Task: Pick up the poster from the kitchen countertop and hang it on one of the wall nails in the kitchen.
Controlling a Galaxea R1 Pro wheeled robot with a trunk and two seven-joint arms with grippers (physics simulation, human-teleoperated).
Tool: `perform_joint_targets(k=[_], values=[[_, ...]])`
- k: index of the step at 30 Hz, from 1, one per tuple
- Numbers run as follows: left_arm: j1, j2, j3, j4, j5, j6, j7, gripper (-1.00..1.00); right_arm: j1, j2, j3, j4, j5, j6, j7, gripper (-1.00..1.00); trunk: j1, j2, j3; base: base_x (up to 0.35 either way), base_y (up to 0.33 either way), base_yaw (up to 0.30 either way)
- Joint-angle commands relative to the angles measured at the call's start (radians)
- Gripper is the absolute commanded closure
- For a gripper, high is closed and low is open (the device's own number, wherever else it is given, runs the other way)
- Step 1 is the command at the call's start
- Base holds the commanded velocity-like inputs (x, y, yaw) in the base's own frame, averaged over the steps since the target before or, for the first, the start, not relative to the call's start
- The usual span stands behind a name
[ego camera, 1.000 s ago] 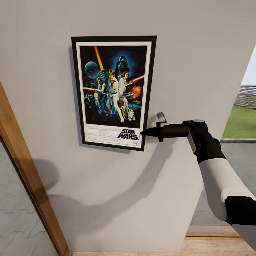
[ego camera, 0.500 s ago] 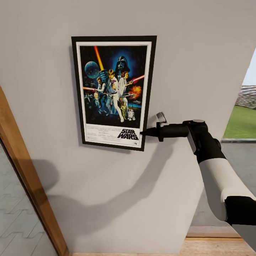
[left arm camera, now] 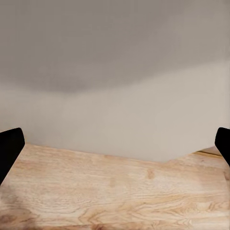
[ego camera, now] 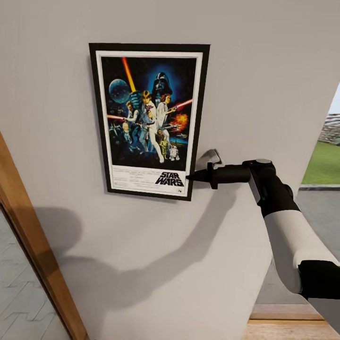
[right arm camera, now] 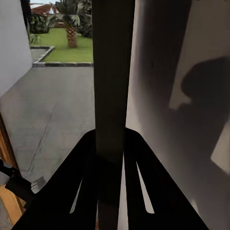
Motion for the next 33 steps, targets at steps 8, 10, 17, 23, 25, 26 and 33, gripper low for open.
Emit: perform_joint_targets(k=[8, 10, 17, 23, 25, 26, 33], values=[[0.006, 0.001, 0.006, 0.0, -0.007, -0.004, -0.001, -1.0, 0.015, 0.001, -0.017, 0.018, -0.002, -0.108, -0.013, 1.0, 0.001, 0.001, 0.0, 0.0, 0.0, 0.0], [0.006, 0.001, 0.006, 0.0, -0.007, -0.004, -0.001, -1.0, 0.015, 0.001, -0.017, 0.018, -0.002, -0.115, -0.013, 1.0, 0.001, 0.001, 0.0, 0.0, 0.0, 0.0], [0.006, 0.001, 0.006, 0.0, -0.007, -0.004, -0.001, -1.0, 0.015, 0.001, -0.017, 0.018, -0.002, -0.118, -0.013, 1.0, 0.001, 0.001, 0.0, 0.0, 0.0, 0.0], [0.006, 0.001, 0.006, 0.0, -0.007, -0.004, -0.001, -1.0, 0.015, 0.001, -0.017, 0.018, -0.002, -0.118, -0.013, 1.0, 0.001, 0.001, 0.0, 0.0, 0.0, 0.0], [0.006, 0.001, 0.006, 0.0, -0.007, -0.004, -0.001, -1.0, 0.015, 0.001, -0.017, 0.018, -0.002, -0.118, -0.013, 1.0, 0.001, 0.001, 0.0, 0.0, 0.0, 0.0], [0.006, 0.001, 0.006, 0.0, -0.007, -0.004, -0.001, -1.0, 0.015, 0.001, -0.017, 0.018, -0.002, -0.118, -0.013, 1.0, 0.001, 0.001, 0.0, 0.0, 0.0, 0.0], [0.006, 0.009, 0.007, 0.0, -0.007, -0.003, -0.002, -1.0, 0.018, 0.001, -0.017, 0.017, -0.002, -0.109, -0.009, 1.0, 0.001, 0.001, 0.0, 0.0, 0.0, 0.0]])
